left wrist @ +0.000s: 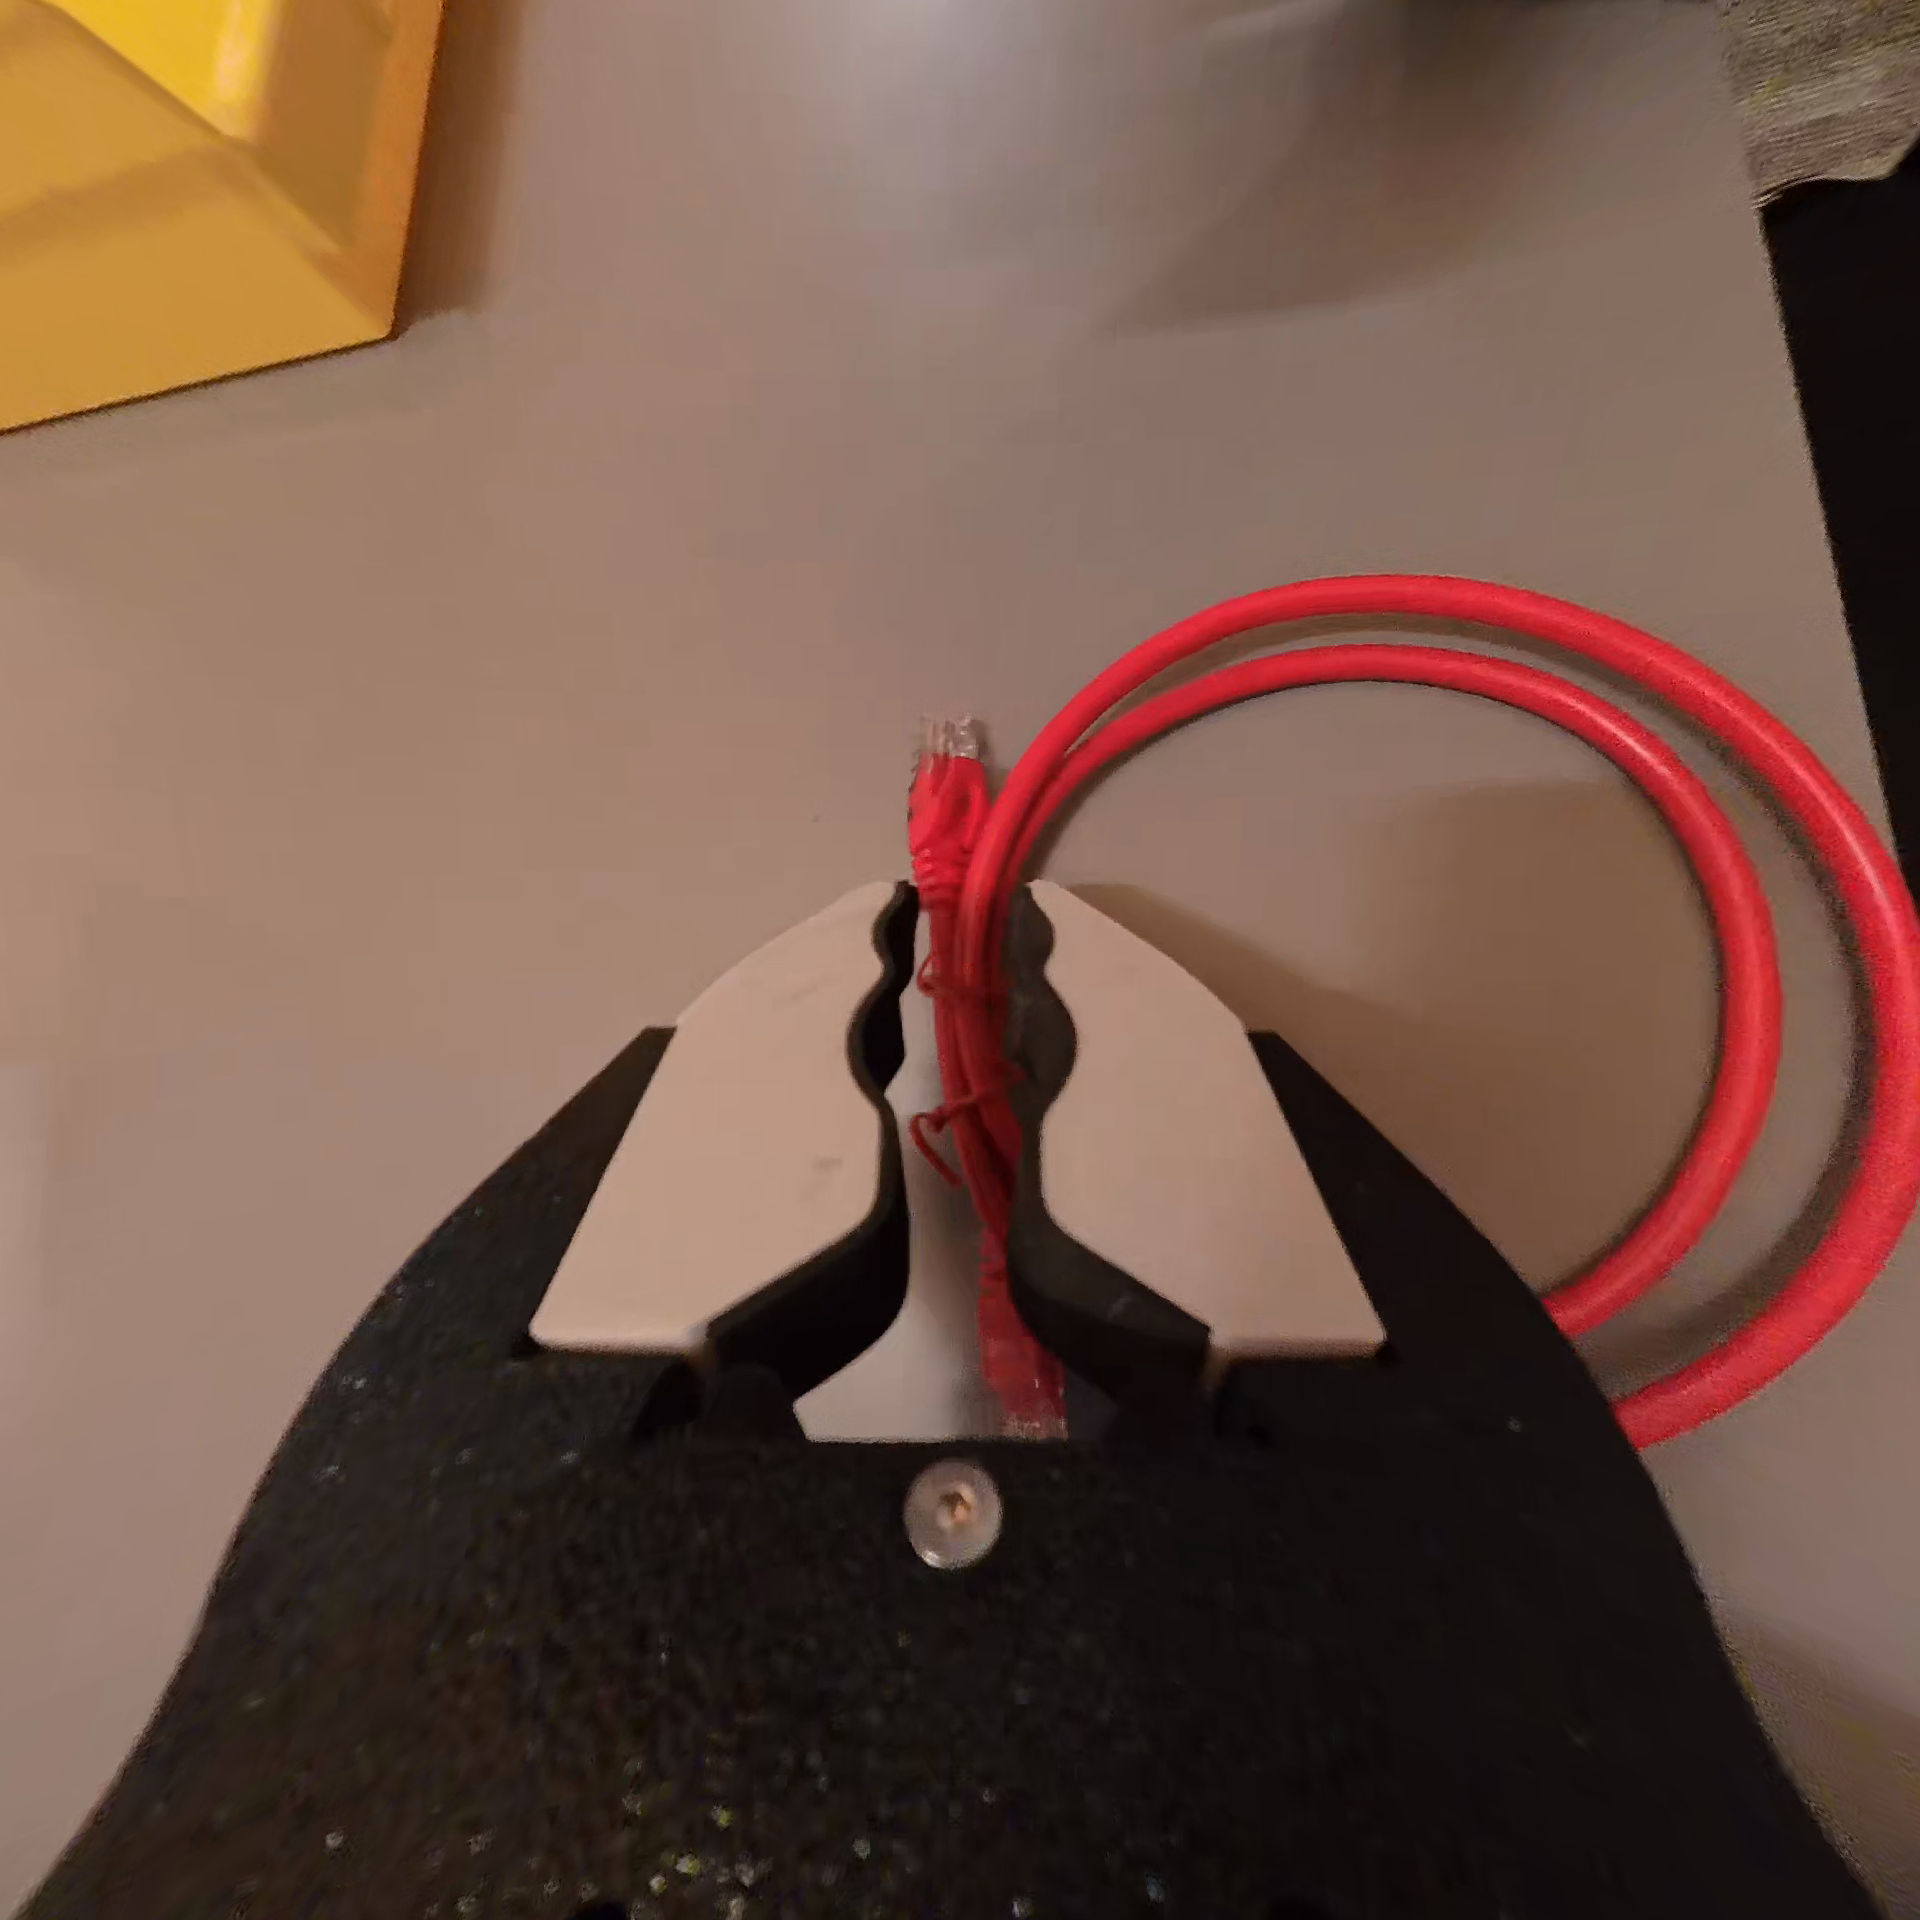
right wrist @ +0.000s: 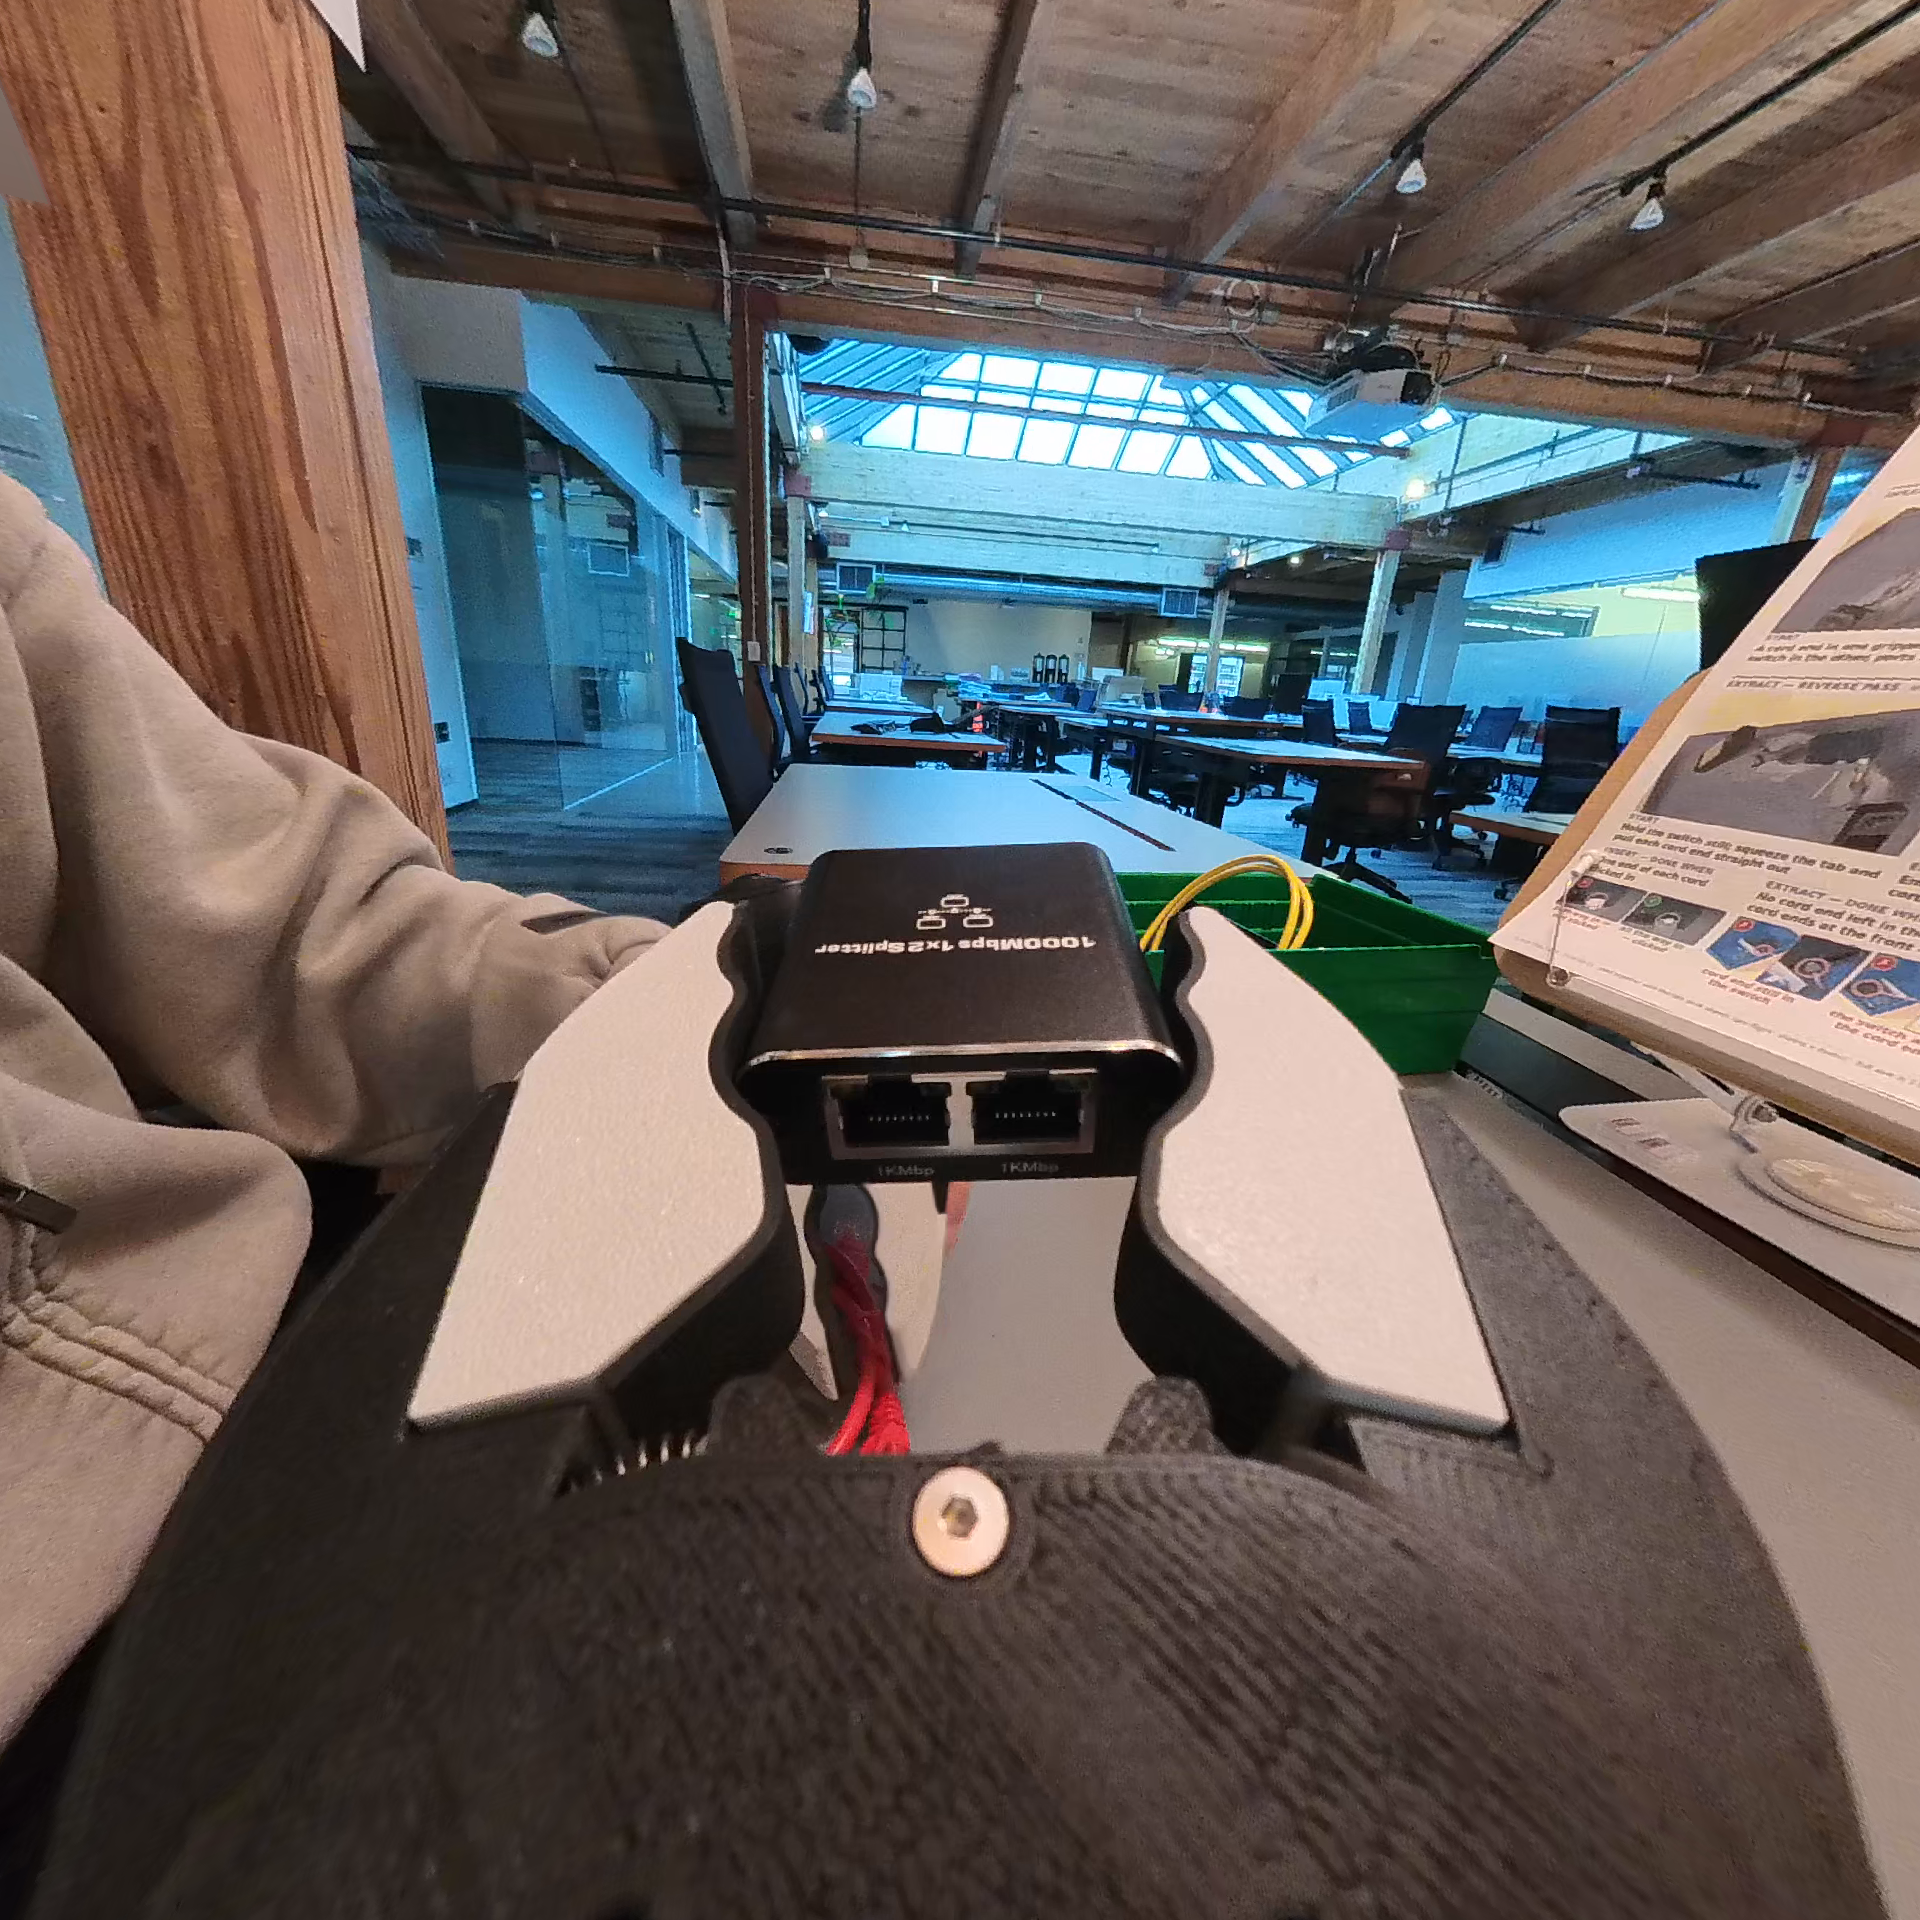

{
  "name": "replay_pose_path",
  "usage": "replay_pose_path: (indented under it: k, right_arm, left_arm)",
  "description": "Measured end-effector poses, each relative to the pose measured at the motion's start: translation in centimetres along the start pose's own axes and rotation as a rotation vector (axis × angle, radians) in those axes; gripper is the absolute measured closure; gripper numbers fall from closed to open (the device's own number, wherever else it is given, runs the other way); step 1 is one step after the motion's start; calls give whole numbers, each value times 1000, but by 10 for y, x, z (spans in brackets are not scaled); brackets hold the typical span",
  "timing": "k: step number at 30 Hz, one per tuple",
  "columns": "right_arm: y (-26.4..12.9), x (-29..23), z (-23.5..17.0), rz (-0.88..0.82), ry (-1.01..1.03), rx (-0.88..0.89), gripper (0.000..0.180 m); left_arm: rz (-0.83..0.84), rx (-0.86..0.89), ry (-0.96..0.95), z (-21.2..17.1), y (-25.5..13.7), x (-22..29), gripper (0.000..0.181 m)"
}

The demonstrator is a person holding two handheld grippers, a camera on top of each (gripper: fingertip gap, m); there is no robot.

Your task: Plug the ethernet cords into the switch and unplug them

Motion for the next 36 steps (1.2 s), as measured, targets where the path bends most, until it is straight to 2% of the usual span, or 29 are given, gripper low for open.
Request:
replay_pose_path:
  k: [3,9,13,20,29,32,36]
  right_arm:
    - [0,0,0,1,-1,-3,104]
    - [-2,1,0,2,1,-2,104]
    - [-1,1,-1,7,5,-6,104]
    - [0,-1,-1,13,4,-12,104]
    - [-2,0,0,18,14,-4,104]
    - [-2,-1,1,22,16,-2,104]
    - [-1,-1,0,27,23,0,104]
  left_arm:
    - [-37,14,5,-1,1,3,171]
    - [39,-86,114,2,-12,7,147]
    - [103,-156,233,5,-8,9,157]
    - [110,-179,252,0,8,-1,169]
    - [77,-161,61,-2,9,-15,169]
    - [-9,-94,-99,-5,8,-22,169]
    - [-79,-8,-216,-9,7,-27,170]
Point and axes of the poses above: each gripper's, where its closed fingertips meet, y out along the fingers, z out of its top, x = y × z across the jaws, the point moved 6 cm from there along -y, back along the fingers, and after that the axes turned 10 degrees about -z, right-handed, at the moved point
